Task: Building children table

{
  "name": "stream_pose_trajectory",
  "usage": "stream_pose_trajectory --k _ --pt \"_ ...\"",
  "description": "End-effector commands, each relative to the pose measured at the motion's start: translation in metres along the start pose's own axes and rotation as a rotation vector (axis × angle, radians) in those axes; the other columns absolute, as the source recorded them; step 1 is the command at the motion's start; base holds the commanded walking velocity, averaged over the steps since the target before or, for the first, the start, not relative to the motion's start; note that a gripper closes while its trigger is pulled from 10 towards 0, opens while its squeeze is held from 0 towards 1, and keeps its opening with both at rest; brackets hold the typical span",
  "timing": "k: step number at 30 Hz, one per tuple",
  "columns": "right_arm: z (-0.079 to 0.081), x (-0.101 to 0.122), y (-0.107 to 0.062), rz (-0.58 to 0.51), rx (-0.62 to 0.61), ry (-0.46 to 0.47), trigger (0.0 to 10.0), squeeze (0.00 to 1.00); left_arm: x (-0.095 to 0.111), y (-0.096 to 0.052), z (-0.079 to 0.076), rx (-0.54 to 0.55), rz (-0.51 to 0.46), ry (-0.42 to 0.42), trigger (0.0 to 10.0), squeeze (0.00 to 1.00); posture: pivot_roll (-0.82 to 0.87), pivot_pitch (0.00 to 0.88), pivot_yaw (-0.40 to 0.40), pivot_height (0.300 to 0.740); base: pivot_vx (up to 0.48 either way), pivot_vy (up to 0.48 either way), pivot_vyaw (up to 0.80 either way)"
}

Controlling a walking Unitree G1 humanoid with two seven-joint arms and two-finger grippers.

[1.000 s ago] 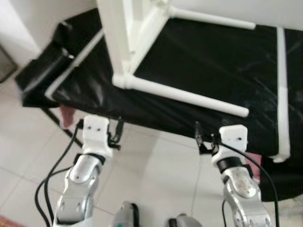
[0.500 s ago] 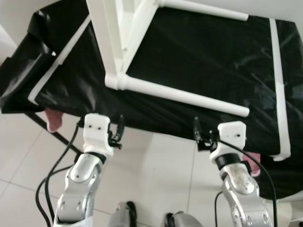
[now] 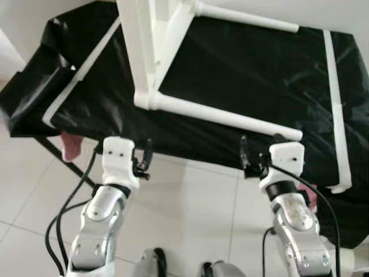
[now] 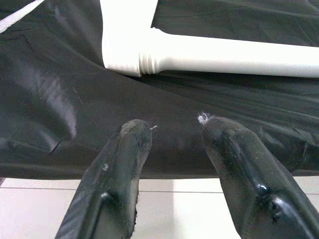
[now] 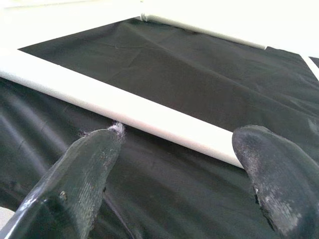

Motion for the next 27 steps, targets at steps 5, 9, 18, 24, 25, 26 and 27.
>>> stream_pose_trajectory --k 5,9,18,24,25,26,27 --pt "-0.0063 -0.0068 0.0008 0.027 -0.034 0.014 10.0 0.0 -0.0048 0.0012 0.0034 0.05 0.017 -0.002 10.0 0.0 -0.04 0.194 0.005 0.74 0.0 0.0 -0.31" --pt "-0.0058 -0.01 0.0026 0.035 -0.033 0.016 10.0 0.0 -0.0046 0.0026 0.0051 0.054 0.014 0.006 10.0 0.0 -0.03 0.191 0.006 0.74 0.0 0.0 -0.79" --pt "-0.0025 -0.0092 0.0066 0.012 -0.017 0.028 10.0 0.0 -0.0089 0.0012 0.0097 0.07 0.038 -0.013 10.0 0.0 -0.03 0.189 0.008 0.74 0.0 0.0 -0.36" --pt "-0.0018 -0.0073 0.0071 -0.001 -0.01 0.03 10.0 0.0 -0.0102 0.0009 0.0116 0.082 0.044 -0.031 10.0 0.0 -0.03 0.191 0.005 0.74 0.0 0.414 0.0" --pt "-0.0019 -0.0072 0.007 -0.001 -0.011 0.029 10.0 0.0 -0.0104 0.0009 0.0117 0.083 0.044 -0.032 10.0 0.0 -0.03 0.192 0.004 0.74 0.0 0.442 0.0" --pt "-0.0019 -0.0072 0.007 -0.001 -0.011 0.029 10.0 0.0 -0.0104 0.0009 0.0117 0.083 0.044 -0.032 10.0 0.0 -0.03 0.192 0.004 0.74 0.0 0.442 0.0" --pt "-0.002 -0.0072 0.007 -0.002 -0.011 0.029 10.0 0.0 -0.0108 0.0009 0.0116 0.082 0.046 -0.032 10.0 0.0 -0.03 0.194 0.003 0.74 0.0 0.439 0.0"
Point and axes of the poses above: a point about 5 cm out from each wrist's last joint towards the gripper, its own y axis pointing out of the wrist towards the gripper, its own x axis along the axis of the wrist's last joint, z = x × y, the point moved 2 cm from there along y, pointing out of the wrist towards the gripper, and after that the axes turned 12 degrees about y, right-handed, at the moved point
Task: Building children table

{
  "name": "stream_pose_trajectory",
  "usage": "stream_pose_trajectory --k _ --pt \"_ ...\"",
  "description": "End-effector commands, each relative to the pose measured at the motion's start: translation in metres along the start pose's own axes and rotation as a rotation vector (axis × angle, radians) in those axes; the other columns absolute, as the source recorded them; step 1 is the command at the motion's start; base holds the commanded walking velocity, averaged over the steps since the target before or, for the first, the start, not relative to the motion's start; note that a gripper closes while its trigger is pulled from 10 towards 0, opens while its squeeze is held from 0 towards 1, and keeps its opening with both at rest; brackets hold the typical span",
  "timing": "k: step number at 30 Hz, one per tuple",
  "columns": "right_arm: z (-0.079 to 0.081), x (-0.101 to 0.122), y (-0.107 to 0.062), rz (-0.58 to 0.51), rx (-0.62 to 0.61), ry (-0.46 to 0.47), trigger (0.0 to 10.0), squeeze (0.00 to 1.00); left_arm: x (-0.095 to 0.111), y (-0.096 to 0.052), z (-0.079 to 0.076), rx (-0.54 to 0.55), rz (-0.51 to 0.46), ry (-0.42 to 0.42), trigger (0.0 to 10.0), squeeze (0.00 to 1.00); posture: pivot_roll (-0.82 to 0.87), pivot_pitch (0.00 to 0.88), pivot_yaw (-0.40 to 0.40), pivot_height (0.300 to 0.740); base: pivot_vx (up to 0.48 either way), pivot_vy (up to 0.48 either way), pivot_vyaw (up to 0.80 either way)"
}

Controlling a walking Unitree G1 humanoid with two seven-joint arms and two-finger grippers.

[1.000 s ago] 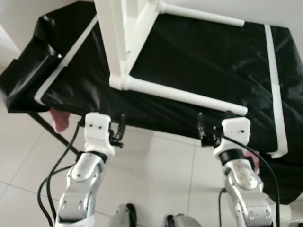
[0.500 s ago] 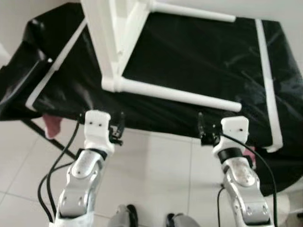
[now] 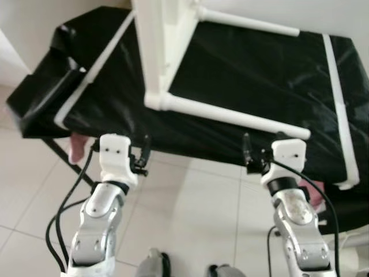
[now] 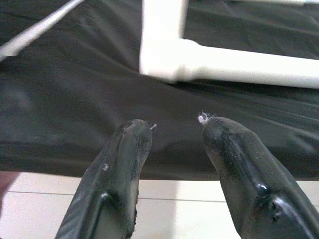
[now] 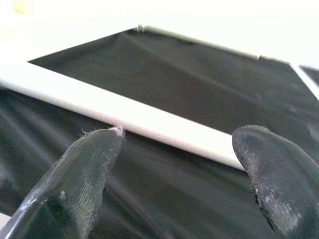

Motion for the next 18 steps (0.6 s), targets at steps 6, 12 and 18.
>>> stream_pose_trajectory --k 6,12,18 --pt "0.0006 -0.0045 -0.0015 0.017 -0.002 0.011 10.0 0.0 -0.0113 -0.0043 0.0051 0.054 0.059 0.0 10.0 0.0 -0.03 0.195 0.004 0.74 0.0 0.444 -0.22" --pt "0.0003 -0.0061 -0.0016 0.019 -0.006 0.01 10.0 0.0 -0.0121 -0.0059 0.0046 0.046 0.063 0.025 10.0 0.0 -0.02 0.192 0.008 0.74 0.0 0.069 -0.65" --pt "0.0002 -0.0056 -0.0019 0.007 -0.003 0.009 10.0 0.0 -0.0139 -0.0079 0.0029 0.03 0.071 0.061 10.0 0.0 -0.01 0.19 0.007 0.74 0.0 0.0 0.0"
Point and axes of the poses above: a point about 5 cm out from each wrist's last joint towards the gripper, its own y axis pointing out of the wrist towards the gripper, its own x axis along the axis of the wrist's last joint, z = x × y, the point moved 2 cm from there along y, pointing out of the wrist towards the gripper, and after that the axes turned 12 degrees about y, right-handed, at the moved point
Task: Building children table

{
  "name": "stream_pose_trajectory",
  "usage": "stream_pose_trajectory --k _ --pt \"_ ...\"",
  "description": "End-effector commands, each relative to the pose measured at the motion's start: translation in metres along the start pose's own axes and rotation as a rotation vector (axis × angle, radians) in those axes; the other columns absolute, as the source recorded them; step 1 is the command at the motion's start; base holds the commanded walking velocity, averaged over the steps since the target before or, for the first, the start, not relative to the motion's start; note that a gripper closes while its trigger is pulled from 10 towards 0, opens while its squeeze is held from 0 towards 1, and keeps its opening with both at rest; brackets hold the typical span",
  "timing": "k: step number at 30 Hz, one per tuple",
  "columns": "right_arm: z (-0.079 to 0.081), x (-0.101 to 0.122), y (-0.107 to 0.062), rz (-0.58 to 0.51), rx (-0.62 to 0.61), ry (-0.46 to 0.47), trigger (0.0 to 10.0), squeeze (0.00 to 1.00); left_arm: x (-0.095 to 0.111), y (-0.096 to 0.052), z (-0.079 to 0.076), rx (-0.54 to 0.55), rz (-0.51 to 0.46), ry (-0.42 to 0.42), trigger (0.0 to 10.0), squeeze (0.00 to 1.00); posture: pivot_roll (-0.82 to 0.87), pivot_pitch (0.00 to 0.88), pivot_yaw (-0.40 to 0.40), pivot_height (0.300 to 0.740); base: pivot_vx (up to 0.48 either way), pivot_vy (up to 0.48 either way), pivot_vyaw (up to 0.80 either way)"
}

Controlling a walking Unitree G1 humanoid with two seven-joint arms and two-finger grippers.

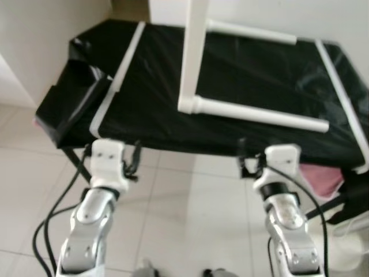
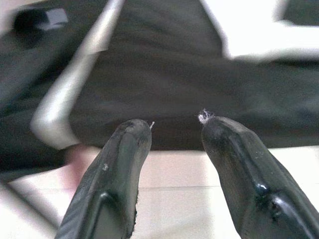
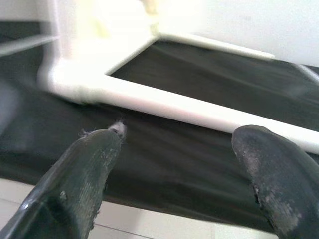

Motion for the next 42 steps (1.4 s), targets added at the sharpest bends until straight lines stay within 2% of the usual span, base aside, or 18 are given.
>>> stream_pose_trajectory --k 1,16,32,42 --pt "-0.006 0.0 -0.001 -0.004 -0.013 -0.014 10.0 0.0 -0.001 -0.001 -0.003 -0.013 0.009 0.023 10.0 0.0 -0.01 0.189 0.008 0.74 0.0 0.0 0.0" --pt "-0.003 0.001 0.002 -0.019 0.005 -0.007 10.0 0.0 0.006 -0.003 -0.005 -0.037 -0.034 0.068 10.0 0.0 0.0 0.183 0.0 0.74 0.0 -0.061 0.0" --pt "-0.006 0.003 0.005 -0.024 -0.001 -0.016 10.0 0.0 0.008 0.001 -0.007 -0.04 -0.044 0.058 10.0 0.0 -0.01 0.183 -0.014 0.74 0.0 -0.394 0.0" --pt "-0.005 0.004 0.005 -0.018 -0.006 -0.008 10.0 0.0 0.012 0.003 -0.01 -0.034 -0.063 0.022 10.0 0.0 -0.01 0.186 -0.018 0.74 0.0 0.0 0.0"
Point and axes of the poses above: a point about 5 cm out from each wrist's last joint towards the gripper, its own y axis pointing out of the wrist towards the gripper, its own x axis along the axis of the wrist's last joint, z = x × y, the point moved 2 cm from there along y, pointing out of the wrist towards the gripper, and after that the axes turned 12 degrees about y, right-handed, at the moved point
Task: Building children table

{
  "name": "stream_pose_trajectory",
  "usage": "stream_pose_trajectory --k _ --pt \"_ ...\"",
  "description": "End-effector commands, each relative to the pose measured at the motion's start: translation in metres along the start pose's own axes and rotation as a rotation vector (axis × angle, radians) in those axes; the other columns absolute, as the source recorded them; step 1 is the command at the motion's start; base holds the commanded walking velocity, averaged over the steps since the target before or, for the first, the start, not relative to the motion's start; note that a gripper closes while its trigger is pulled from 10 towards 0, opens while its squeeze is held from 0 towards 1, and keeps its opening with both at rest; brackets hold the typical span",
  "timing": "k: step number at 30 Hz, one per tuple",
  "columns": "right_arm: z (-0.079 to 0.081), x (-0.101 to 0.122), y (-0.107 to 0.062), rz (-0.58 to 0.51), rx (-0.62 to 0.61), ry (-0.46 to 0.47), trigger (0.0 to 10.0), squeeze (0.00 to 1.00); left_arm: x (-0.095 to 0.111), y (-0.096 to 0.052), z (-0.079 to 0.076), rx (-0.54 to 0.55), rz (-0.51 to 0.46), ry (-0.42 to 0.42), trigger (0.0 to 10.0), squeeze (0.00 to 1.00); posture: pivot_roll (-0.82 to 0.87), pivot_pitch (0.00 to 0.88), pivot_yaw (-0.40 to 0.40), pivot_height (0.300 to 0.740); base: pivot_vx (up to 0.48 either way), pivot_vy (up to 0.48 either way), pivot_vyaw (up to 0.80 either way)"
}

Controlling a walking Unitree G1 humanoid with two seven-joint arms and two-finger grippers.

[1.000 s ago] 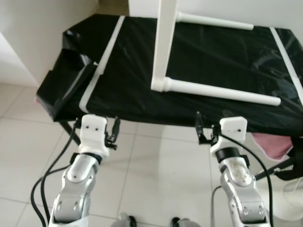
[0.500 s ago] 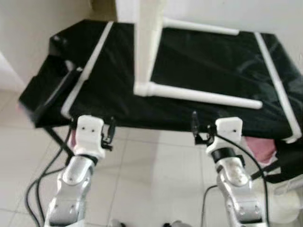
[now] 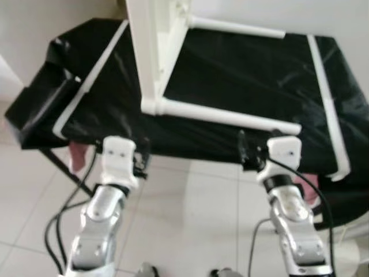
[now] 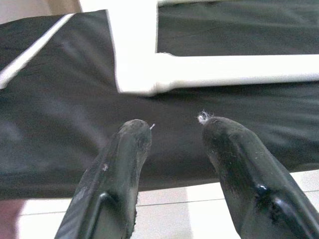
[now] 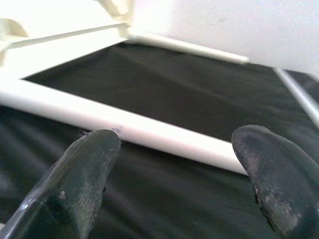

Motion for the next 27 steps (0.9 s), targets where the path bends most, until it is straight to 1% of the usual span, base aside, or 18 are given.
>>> stream_pose_trajectory --k 1,4,7,13,16,20,23,27 --pt "-0.001 -0.001 -0.002 0.011 -0.017 0.003 10.0 0.0 0.001 -0.002 0.002 -0.003 -0.003 0.005 10.0 0.0 -0.01 0.185 -0.019 0.74 0.0 0.0 0.0" --pt "-0.003 0.0 -0.001 0.013 -0.031 -0.004 10.0 0.0 0.002 -0.003 0.001 -0.016 -0.008 0.0 10.0 0.0 -0.01 0.185 -0.019 0.74 0.0 0.0 0.0" --pt "-0.007 0.002 0.002 0.016 -0.057 -0.031 10.0 0.0 0.009 -0.004 -0.005 -0.082 -0.038 -0.011 10.0 0.0 -0.02 0.185 -0.021 0.74 0.0 0.0 0.0" --pt "-0.012 0.009 0.008 -0.016 -0.084 -0.034 10.0 0.0 0.014 0.0 -0.009 -0.128 -0.056 -0.023 10.0 0.0 -0.01 0.18 -0.029 0.74 0.0 0.0 0.0" --pt "-0.013 0.011 0.008 -0.03 -0.094 -0.048 10.0 0.0 0.014 0.0 -0.009 -0.135 -0.058 -0.026 10.0 0.0 -0.01 0.177 -0.03 0.74 0.0 0.0 0.0" --pt "-0.017 0.008 0.006 -0.02 -0.124 -0.036 10.0 0.0 0.013 0.0 -0.008 -0.139 -0.058 -0.021 10.0 0.0 -0.01 0.174 -0.034 0.74 0.0 0.0 0.0" --pt "-0.023 0.0 0.004 0.02 -0.17 -0.029 10.0 0.0 0.012 -0.001 -0.008 -0.143 -0.051 -0.008 10.0 0.0 -0.01 0.172 -0.035 0.74 0.0 0.0 0.0" --pt "-0.026 -0.003 0.003 0.039 -0.193 -0.022 10.0 0.0 0.011 -0.001 -0.007 -0.145 -0.049 0.0 10.0 0.0 -0.01 0.172 -0.035 0.74 0.0 0.0 -0.8"
Point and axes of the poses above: a point about 5 cm out from each wrist's last joint towards the gripper, its own y axis pointing out of the wrist towards the gripper, its own x axis along the axis of the wrist's last joint, z = x × y, the point moved 2 cm from there along y, pointing out of the wrist towards the gripper, and after that the axes turned 12 degrees about y, right-handed, at the moved point
